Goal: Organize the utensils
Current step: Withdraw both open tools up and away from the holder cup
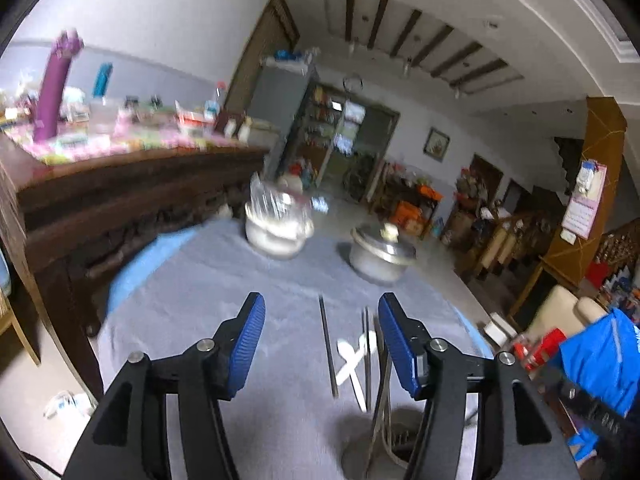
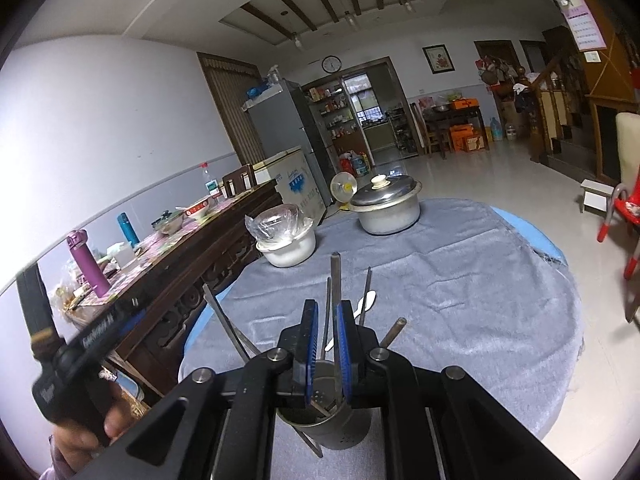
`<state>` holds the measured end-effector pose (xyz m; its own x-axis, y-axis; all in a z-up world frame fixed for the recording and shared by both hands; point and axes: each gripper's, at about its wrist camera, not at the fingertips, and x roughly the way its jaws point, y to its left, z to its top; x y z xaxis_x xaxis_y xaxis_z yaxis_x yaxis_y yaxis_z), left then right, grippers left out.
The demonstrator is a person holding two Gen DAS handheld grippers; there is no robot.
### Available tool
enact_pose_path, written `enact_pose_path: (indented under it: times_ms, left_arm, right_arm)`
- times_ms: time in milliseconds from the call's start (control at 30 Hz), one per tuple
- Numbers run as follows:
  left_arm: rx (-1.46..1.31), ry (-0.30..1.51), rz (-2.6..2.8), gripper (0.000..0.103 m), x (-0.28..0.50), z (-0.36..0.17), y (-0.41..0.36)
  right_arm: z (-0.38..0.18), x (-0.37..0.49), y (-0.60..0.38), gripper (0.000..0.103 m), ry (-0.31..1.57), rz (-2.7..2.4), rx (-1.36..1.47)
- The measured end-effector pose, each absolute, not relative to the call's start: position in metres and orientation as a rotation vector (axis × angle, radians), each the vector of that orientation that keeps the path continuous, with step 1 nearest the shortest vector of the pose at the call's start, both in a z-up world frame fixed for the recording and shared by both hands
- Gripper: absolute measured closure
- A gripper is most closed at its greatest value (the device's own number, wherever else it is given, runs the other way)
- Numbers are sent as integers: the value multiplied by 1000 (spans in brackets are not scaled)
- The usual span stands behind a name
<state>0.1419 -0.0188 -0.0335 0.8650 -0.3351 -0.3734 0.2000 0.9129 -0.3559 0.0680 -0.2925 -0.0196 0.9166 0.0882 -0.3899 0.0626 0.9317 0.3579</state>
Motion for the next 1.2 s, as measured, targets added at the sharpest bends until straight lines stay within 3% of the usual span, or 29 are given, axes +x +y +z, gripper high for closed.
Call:
enact_pose_path:
  times_ms: [233,733,1200]
  left_arm:
    - [-332,654,-386,42,164,-64,-41]
    - [-333,748,-468,43,182,-86,-60]
    - [-314,752,-572,87,183,-86,-66]
  right_arm:
    - [-23,69,-286,92,421,24,360]
    - [-32,72,-287,92,442,26,372]
    - [-36,76,-287,92,455,10,378]
